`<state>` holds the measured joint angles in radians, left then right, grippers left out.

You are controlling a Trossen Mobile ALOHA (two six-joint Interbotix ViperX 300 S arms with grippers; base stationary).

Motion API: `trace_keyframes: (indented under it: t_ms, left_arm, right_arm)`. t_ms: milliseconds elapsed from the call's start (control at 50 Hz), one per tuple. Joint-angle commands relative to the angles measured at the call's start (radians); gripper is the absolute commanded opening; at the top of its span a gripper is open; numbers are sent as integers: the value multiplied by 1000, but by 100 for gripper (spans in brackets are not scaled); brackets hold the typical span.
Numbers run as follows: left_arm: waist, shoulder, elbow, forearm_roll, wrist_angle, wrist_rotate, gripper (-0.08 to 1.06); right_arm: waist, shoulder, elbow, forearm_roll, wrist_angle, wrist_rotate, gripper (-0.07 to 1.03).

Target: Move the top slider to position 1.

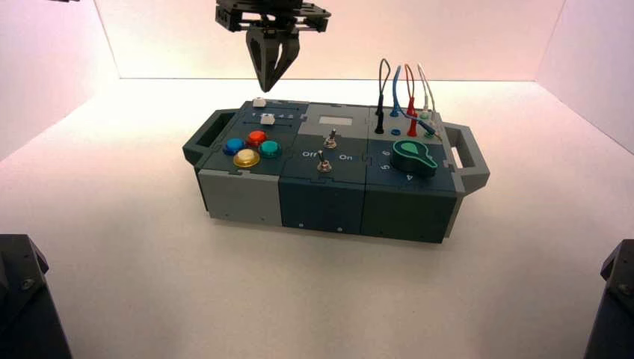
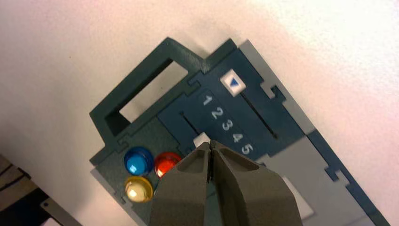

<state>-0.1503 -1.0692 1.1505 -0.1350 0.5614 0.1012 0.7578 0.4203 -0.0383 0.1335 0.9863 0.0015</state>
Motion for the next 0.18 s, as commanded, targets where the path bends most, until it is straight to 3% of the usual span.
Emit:
trace_keyframes:
  t_ms: [20,180]
  left_arm:
    - [6,12,-15,2,-6,0,15]
    - [8,18,-15,3,-8,0,15]
  right_arm:
    - [8,-55,-11,-6,-8,-8,-2]
    - [6,-57,-15,-8,-8,-8,-2]
